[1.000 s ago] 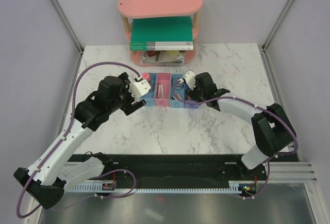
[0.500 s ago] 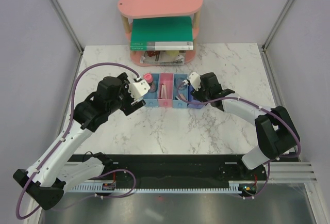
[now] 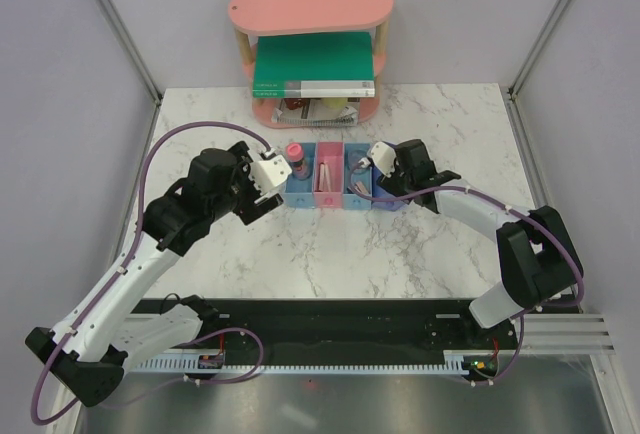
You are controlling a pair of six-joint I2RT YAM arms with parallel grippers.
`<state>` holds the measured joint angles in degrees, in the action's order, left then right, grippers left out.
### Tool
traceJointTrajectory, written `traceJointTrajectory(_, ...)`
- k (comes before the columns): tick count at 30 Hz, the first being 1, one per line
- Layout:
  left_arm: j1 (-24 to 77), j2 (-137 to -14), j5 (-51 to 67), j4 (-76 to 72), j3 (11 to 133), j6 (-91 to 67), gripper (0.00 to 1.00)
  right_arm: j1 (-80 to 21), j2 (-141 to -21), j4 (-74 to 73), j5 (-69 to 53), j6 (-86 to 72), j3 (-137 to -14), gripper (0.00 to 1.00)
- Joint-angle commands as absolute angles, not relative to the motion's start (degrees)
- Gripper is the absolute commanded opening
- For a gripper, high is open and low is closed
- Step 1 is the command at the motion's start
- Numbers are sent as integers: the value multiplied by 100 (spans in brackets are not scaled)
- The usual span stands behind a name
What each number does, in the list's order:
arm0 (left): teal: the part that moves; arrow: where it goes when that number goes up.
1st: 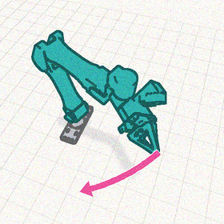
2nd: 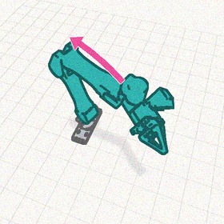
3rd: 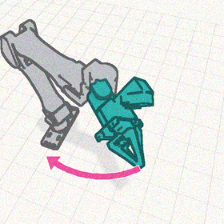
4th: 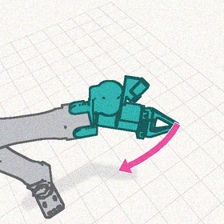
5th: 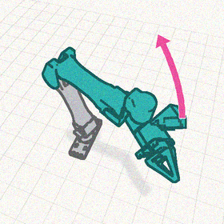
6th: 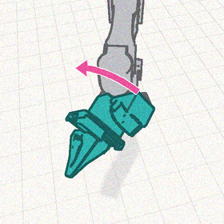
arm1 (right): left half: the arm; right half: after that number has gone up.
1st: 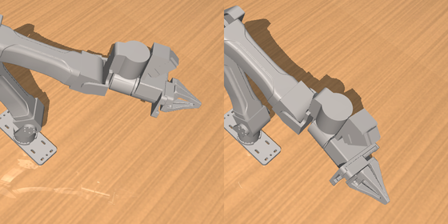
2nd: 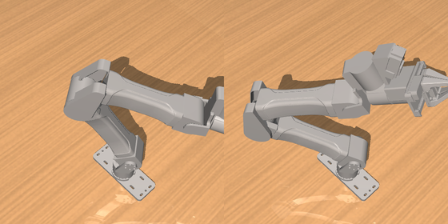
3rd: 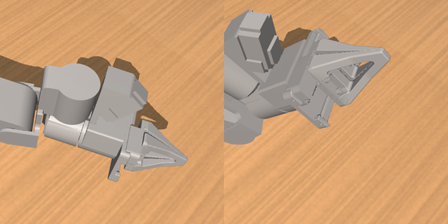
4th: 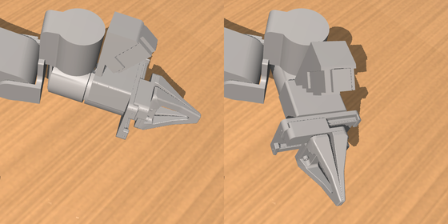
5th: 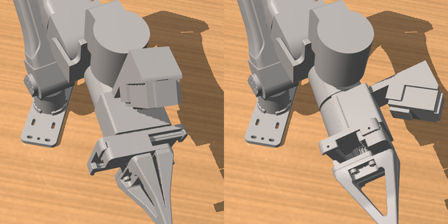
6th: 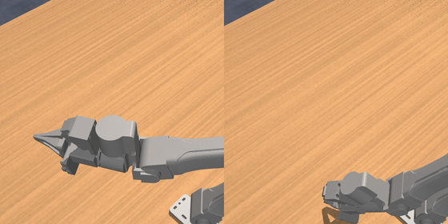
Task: Sort the stationery into containers
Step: Move the storage box to the center of the board.
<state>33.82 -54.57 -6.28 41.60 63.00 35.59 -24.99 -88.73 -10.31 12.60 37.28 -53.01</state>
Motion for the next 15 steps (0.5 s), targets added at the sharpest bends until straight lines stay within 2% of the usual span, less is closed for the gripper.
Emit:
traceJointTrajectory(1,3349,-5432,-536,3964,6293,3533,100,-2391,-8807,-1362,1538,3990,-5414,70)
traceJointTrajectory(15,3357,-5493,-492,3964,6275,3516,100,-2487,-9325,-1652,1204,3815,-6398,70)
